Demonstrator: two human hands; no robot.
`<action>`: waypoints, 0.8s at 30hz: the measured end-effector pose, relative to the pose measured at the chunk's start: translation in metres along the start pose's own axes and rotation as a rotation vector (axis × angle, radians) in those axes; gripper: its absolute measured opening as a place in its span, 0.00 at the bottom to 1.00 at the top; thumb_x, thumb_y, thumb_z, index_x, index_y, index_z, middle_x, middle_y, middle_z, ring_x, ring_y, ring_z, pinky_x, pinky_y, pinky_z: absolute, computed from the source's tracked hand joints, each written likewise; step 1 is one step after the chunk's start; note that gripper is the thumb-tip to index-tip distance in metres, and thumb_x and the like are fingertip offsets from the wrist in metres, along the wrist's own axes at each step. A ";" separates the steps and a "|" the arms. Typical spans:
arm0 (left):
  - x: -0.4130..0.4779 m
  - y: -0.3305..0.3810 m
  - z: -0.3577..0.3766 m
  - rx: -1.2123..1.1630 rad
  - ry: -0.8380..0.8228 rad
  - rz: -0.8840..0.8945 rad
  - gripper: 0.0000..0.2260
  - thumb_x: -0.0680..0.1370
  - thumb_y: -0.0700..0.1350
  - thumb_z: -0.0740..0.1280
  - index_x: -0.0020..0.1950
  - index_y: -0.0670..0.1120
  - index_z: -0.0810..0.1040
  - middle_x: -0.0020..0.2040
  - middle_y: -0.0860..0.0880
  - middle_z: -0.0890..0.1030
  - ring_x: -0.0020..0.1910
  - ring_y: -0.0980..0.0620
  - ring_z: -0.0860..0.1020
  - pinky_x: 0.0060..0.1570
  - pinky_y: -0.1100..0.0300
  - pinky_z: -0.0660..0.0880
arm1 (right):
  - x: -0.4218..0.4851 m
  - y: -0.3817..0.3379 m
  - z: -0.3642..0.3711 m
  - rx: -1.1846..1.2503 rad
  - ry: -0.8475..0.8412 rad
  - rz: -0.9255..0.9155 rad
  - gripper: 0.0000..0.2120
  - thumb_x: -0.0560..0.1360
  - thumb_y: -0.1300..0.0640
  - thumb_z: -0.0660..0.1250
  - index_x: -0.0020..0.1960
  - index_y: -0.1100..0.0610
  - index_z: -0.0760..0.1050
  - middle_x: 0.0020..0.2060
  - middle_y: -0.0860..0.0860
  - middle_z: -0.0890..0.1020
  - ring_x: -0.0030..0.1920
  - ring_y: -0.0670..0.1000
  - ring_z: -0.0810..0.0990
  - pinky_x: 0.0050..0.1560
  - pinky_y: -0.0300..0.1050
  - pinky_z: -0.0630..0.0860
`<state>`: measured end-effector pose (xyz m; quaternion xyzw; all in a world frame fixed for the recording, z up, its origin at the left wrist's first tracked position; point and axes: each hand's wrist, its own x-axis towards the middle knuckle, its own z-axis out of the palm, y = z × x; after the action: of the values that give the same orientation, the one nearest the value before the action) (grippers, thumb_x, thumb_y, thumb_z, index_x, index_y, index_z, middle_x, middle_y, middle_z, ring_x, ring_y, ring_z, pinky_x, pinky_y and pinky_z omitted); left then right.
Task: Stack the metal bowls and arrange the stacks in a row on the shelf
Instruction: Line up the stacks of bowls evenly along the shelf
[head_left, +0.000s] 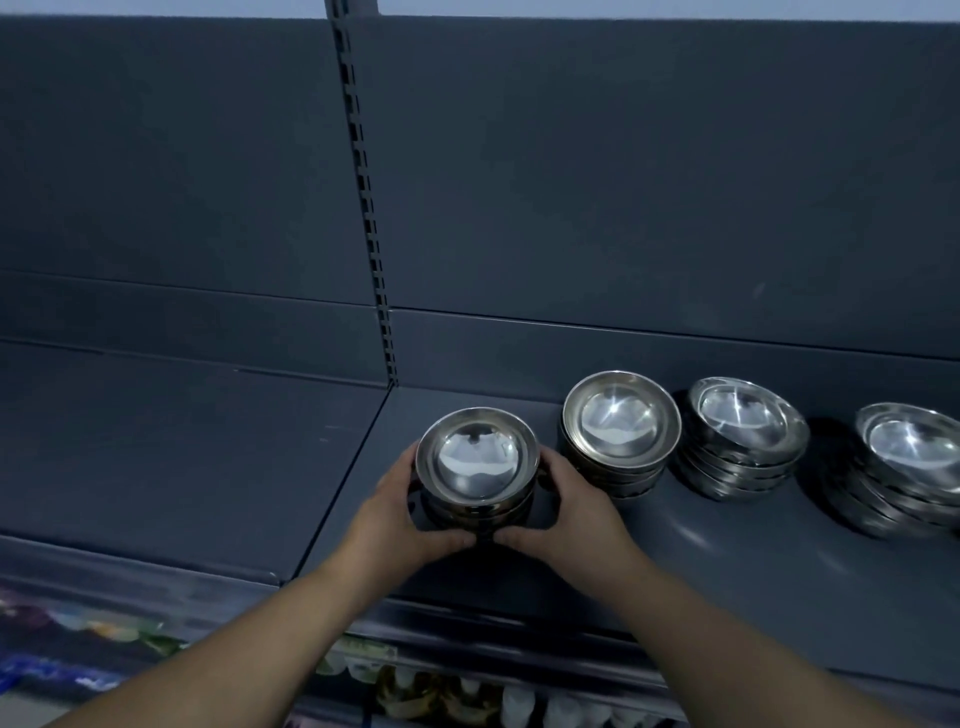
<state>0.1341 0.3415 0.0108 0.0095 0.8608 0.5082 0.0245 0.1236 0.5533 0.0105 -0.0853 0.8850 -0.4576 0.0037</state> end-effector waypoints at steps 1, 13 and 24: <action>0.001 -0.002 -0.001 -0.010 -0.001 0.009 0.46 0.63 0.49 0.81 0.73 0.61 0.59 0.67 0.58 0.70 0.64 0.58 0.70 0.60 0.65 0.67 | 0.000 -0.001 0.000 0.011 0.003 -0.002 0.44 0.60 0.51 0.82 0.71 0.44 0.65 0.61 0.36 0.75 0.63 0.37 0.71 0.64 0.31 0.65; 0.009 -0.009 -0.008 -0.060 -0.048 0.044 0.47 0.59 0.51 0.82 0.72 0.63 0.61 0.66 0.60 0.73 0.67 0.58 0.71 0.67 0.59 0.68 | -0.002 -0.003 0.001 0.005 0.023 0.007 0.42 0.61 0.48 0.81 0.70 0.44 0.66 0.61 0.39 0.78 0.64 0.39 0.73 0.67 0.39 0.70; 0.010 -0.005 -0.014 -0.042 -0.054 0.071 0.44 0.60 0.58 0.80 0.71 0.63 0.62 0.67 0.60 0.73 0.67 0.59 0.71 0.68 0.58 0.68 | 0.001 -0.008 -0.001 0.073 0.048 -0.029 0.38 0.63 0.48 0.80 0.68 0.38 0.67 0.55 0.28 0.76 0.60 0.29 0.72 0.58 0.21 0.65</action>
<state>0.1231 0.3271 0.0124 0.0533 0.8480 0.5264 0.0298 0.1236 0.5495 0.0181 -0.0869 0.8664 -0.4914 -0.0209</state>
